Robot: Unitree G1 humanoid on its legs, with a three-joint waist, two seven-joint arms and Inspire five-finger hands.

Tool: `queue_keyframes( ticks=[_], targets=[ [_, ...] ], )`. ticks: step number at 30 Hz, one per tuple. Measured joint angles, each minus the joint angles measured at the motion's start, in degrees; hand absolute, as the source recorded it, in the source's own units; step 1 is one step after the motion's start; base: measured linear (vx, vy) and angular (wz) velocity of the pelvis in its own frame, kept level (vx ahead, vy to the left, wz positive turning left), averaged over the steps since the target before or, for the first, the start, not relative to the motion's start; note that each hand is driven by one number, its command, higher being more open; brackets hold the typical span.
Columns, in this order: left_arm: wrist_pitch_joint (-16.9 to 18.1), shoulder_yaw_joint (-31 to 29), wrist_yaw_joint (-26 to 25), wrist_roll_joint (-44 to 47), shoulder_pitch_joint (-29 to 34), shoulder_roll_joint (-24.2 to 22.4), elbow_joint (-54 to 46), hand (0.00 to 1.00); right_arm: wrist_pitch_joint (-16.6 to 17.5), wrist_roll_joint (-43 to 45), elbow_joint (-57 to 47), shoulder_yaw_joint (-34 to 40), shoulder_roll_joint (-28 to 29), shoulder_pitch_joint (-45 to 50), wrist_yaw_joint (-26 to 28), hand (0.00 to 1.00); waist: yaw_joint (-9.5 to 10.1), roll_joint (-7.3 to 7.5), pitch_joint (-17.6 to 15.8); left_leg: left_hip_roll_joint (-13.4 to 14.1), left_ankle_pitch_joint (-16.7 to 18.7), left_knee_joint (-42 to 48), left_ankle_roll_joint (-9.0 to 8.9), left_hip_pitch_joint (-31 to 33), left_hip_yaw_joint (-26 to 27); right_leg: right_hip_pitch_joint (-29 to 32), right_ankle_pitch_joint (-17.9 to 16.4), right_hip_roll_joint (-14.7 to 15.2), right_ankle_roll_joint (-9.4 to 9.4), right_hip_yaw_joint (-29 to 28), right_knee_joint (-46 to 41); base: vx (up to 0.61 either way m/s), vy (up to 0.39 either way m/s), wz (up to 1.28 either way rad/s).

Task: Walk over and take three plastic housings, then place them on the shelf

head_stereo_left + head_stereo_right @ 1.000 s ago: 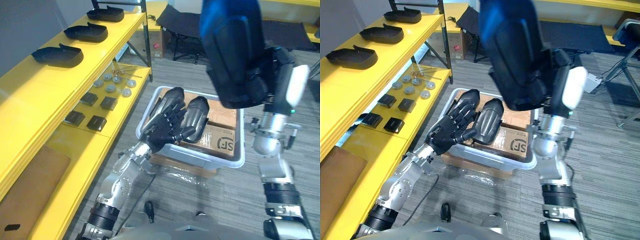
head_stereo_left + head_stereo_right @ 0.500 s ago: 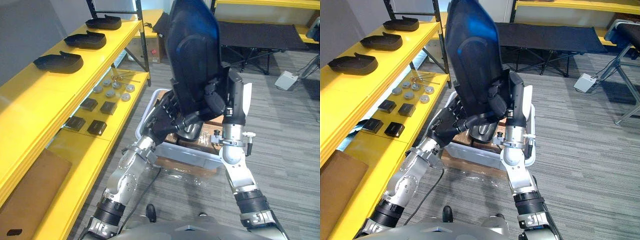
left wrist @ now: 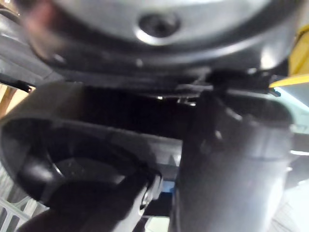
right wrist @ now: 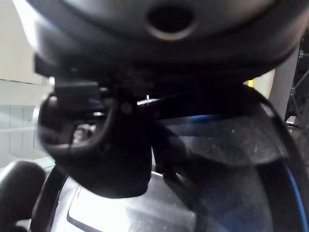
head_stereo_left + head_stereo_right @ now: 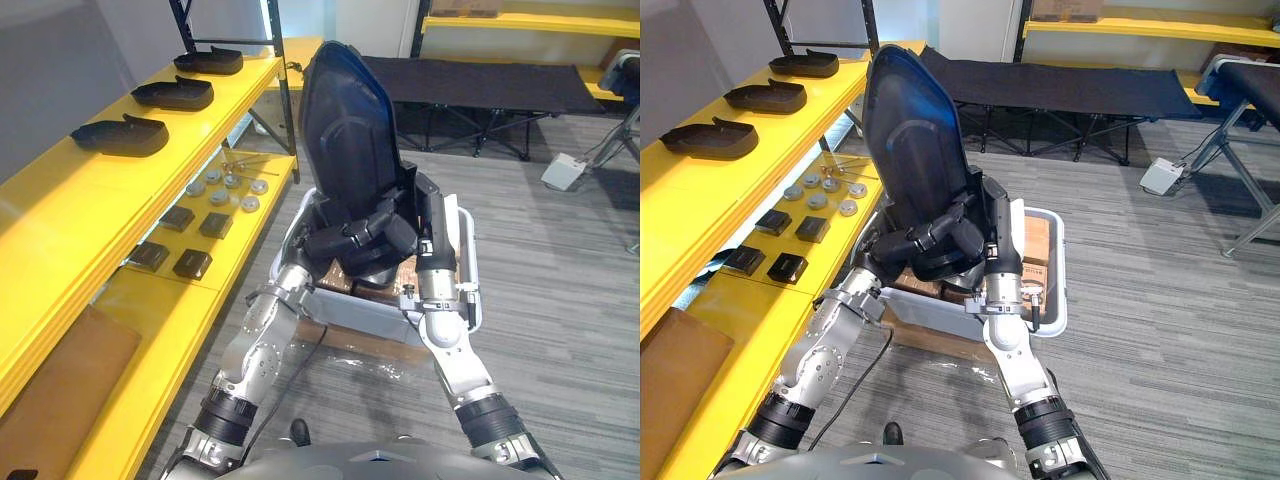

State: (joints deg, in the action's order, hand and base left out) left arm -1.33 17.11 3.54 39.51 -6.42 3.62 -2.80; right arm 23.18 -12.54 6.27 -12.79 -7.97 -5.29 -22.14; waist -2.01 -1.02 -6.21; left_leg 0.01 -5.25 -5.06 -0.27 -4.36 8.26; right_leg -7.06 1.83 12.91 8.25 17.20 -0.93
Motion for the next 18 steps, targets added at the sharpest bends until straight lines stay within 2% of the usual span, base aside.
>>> queue_keyframes(
  ticks=[9, 12, 18],
  targets=[
    [-0.3, -0.3, -0.7, -3.3, 0.0, 0.2, 0.0, 0.0, 0.5, 0.2, 0.7, -1.3, -0.2, 0.1, -1.0, 0.0, 0.15, 0.93, 0.6, 0.0, -0.2, 0.0, -0.1, 0.0, -0.1, 0.0, 0.0, 0.0, -0.05, 0.0, 0.0, 0.0, 0.0, 0.0],
    [-0.5, -2.0, -2.6, -3.4, 0.0, 0.2, 0.7, 0.0, 3.1, -0.5, 0.7, -2.7, -0.4, 0.6, -1.4, 0.0, 0.06, 1.1, 0.7, 0.0, -0.2, 0.0, -0.1, 0.0, -0.1, 0.1, 0.0, 0.0, -0.07, 0.0, 0.0, 0.0, 0.0, 0.0],
    [0.0, -2.1, -1.8, -3.4, 0.0, 1.9, 1.0, 0.0, 3.3, -0.3, 0.8, -4.5, -0.8, 0.8, -1.5, 0.0, 0.33, 1.5, 1.0, 0.0, -0.1, 0.0, -0.16, 0.0, -0.3, 0.1, 0.0, 0.0, -0.12, 0.1, 0.1, 0.0, 0.0, 0.02]
  ],
)
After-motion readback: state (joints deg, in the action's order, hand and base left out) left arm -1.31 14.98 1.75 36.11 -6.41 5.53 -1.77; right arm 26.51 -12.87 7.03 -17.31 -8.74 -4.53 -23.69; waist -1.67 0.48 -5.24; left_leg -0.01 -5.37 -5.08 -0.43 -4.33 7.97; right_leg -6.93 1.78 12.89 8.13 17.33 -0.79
